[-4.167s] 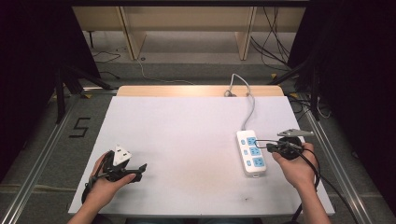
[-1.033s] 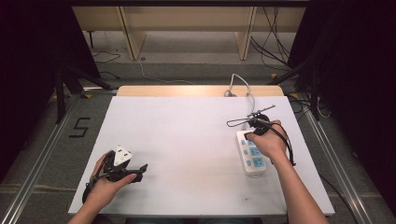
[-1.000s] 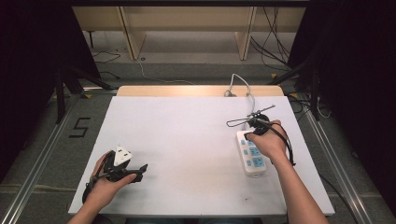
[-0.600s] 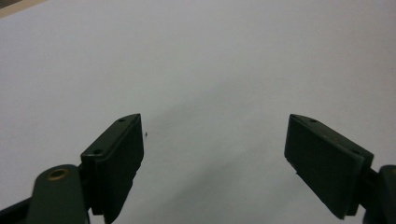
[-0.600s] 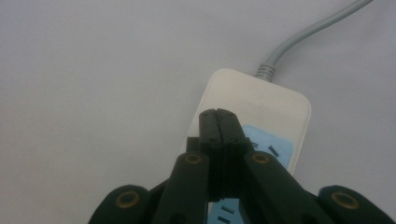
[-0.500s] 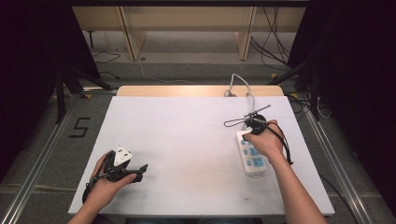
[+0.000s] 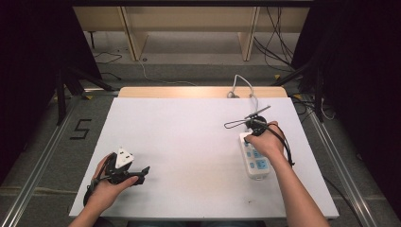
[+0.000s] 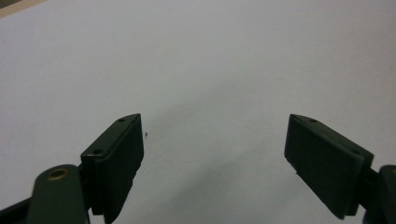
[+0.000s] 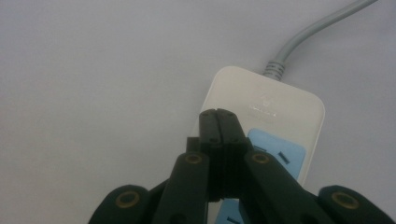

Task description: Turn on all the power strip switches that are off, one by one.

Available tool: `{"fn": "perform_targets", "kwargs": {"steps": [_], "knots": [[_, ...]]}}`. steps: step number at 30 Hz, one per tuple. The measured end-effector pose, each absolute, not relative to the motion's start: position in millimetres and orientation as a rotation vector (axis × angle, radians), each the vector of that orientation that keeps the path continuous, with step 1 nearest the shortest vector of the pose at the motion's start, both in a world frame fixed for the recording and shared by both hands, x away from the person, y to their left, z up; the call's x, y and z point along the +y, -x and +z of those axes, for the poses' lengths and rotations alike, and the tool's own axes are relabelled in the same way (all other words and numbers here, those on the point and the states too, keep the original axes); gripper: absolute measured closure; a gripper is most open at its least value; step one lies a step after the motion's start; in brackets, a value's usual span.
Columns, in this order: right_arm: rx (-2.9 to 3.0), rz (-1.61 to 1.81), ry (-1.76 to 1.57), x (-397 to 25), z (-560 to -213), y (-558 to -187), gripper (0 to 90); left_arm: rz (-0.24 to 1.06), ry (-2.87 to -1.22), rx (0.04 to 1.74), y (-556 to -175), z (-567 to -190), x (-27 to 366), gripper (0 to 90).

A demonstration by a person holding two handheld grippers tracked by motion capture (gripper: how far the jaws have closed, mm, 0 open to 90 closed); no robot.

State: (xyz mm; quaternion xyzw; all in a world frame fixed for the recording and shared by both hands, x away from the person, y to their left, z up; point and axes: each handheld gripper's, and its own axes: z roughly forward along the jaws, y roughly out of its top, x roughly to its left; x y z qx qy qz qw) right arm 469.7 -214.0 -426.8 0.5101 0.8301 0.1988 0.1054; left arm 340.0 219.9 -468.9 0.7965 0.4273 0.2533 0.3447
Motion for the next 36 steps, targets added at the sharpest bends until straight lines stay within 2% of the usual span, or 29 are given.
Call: {"fn": "perform_targets", "kwargs": {"steps": [36], "knots": [[2.469, 0.515, -1.549, -209.3, -431.7, -475.4, 90.0, 0.656, -2.068, 1.1, -339.7, -468.7, 218.7, 19.7]]}}
